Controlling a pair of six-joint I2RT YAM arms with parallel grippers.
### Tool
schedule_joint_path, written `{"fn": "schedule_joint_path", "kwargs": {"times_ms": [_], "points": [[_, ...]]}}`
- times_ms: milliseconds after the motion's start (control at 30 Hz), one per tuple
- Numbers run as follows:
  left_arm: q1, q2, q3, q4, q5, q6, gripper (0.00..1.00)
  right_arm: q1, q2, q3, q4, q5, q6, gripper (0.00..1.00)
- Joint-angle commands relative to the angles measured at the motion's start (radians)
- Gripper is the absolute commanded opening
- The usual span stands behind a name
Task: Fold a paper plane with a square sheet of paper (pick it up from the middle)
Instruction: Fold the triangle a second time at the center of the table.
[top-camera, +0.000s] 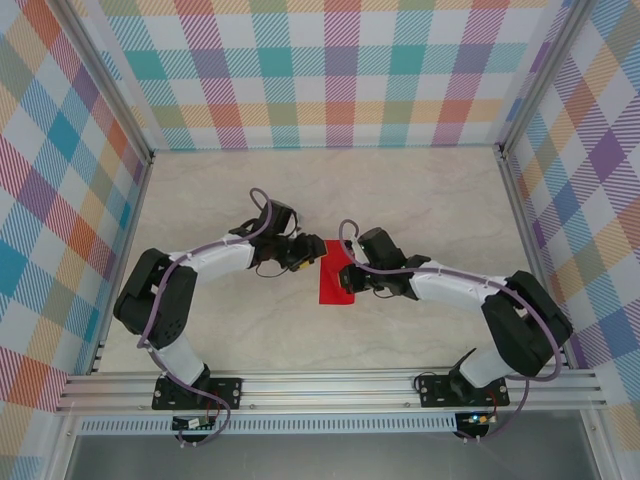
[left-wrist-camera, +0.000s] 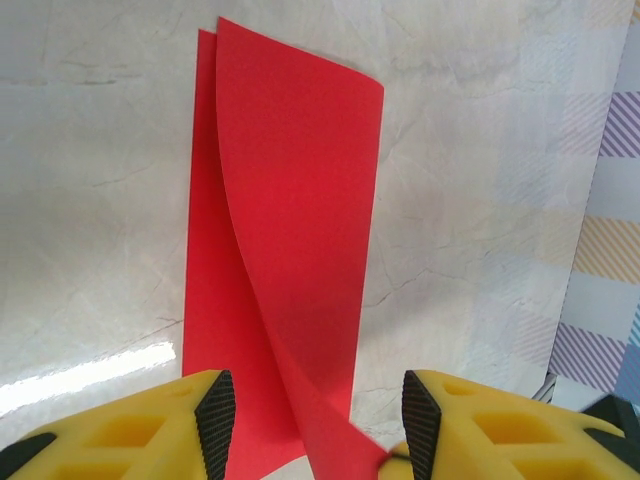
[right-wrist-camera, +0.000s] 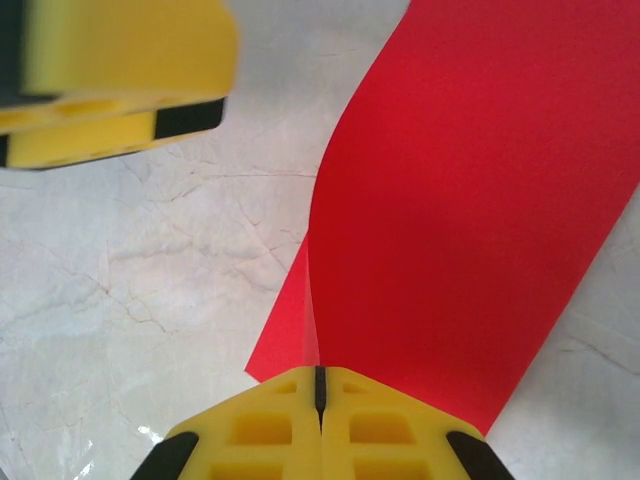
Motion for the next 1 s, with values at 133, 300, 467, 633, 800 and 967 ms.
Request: {"fn": "schedule_joint_path", "kwargs": {"times_ms": [133, 300, 467, 633, 800, 967], "points": [[-0.017, -0.067, -0.045, -0.011, 0.017, 0.034, 0.49, -0.054, 0.063, 0.0, 0.021, -0.07, -0.011, 0.04], [-0.031, -0.081, -0.068, -0.009, 0.018, 0.041, 0.46, -0.077, 0.078, -0.002, 0.015, -0.076, -0.027, 0.05], [-0.049, -0.079, -0.081, 0.0, 0.018, 0.043, 0.42, -0.097, 0.097, 0.012, -0.001, -0.074, -0.063, 0.06], [-0.069, -0.07, -0.084, 0.01, 0.009, 0.043, 0.38, -0.111, 0.134, 0.043, -0.015, -0.085, -0.111, 0.05], [-0.079, -0.066, -0.098, 0.029, -0.003, 0.034, 0.37, -0.12, 0.163, 0.081, -0.04, -0.097, -0.165, 0.05], [-0.089, -0.071, -0.114, 0.058, -0.016, 0.021, 0.37, -0.129, 0.185, 0.108, -0.065, -0.105, -0.209, 0.05]]}}
